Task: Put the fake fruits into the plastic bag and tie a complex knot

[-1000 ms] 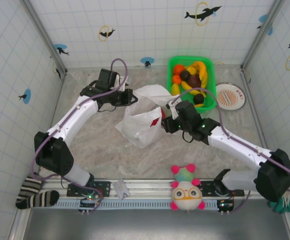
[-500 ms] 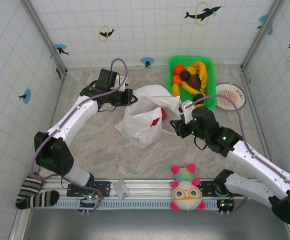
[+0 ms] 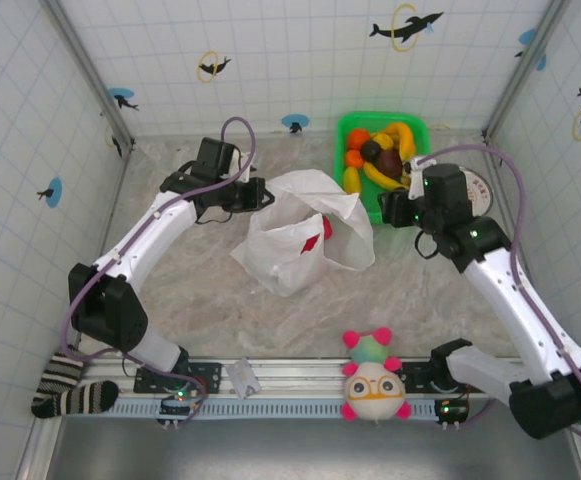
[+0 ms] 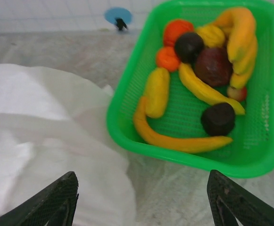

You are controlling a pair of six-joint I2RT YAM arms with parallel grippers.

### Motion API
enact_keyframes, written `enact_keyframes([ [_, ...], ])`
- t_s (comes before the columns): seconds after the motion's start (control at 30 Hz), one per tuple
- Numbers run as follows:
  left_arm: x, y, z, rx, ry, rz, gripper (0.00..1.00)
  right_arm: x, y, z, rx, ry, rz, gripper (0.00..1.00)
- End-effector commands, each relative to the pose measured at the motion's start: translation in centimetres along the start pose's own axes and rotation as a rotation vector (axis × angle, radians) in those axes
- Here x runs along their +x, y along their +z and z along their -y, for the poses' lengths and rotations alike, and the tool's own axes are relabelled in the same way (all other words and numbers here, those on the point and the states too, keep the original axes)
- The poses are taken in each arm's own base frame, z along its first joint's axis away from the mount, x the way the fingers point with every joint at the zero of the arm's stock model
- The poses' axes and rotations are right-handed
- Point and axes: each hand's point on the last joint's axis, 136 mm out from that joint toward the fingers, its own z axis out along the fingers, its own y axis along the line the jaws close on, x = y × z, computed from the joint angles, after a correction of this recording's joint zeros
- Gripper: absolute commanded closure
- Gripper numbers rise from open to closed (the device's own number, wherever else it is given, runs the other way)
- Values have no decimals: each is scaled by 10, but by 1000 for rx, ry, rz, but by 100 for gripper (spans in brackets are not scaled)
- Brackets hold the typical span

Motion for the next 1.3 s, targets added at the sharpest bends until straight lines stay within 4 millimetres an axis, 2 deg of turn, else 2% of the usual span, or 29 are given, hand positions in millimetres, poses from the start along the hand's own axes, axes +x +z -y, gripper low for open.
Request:
enact_keyframes([
  [0.0, -5, -15, 3, -14, 19, 30, 93, 13, 29, 25, 70, 42, -135, 25],
  [0.13, -7, -16, 0, -26, 15, 29, 92, 13, 71, 51, 162, 32, -239, 21],
  [0.33, -9, -18, -5, -40, 6, 34, 92, 11, 138, 72, 242, 8, -363, 18],
  [0.43, -10, -18, -4, -36, 7, 33, 92, 21, 164, 85, 292, -9, -444, 17],
  [0.6, -9, -17, -4, -31, 9, 29, 92, 32, 190, 98, 324, -8, -504, 16],
  [0.73, -8, -15, -5, -27, 10, 22, 92, 44, 202, 105, 330, 12, -538, 15],
  [0.97, -7, -15, -5, -23, 11, 20, 92, 66, 226, 115, 312, 51, -589, 7],
  [1.13, -6, -15, -4, -22, 11, 19, 92, 69, 243, 122, 295, 73, -587, 8],
  [1.27, -6, -15, -4, -23, 10, 19, 92, 70, 255, 124, 274, 92, -583, 12],
])
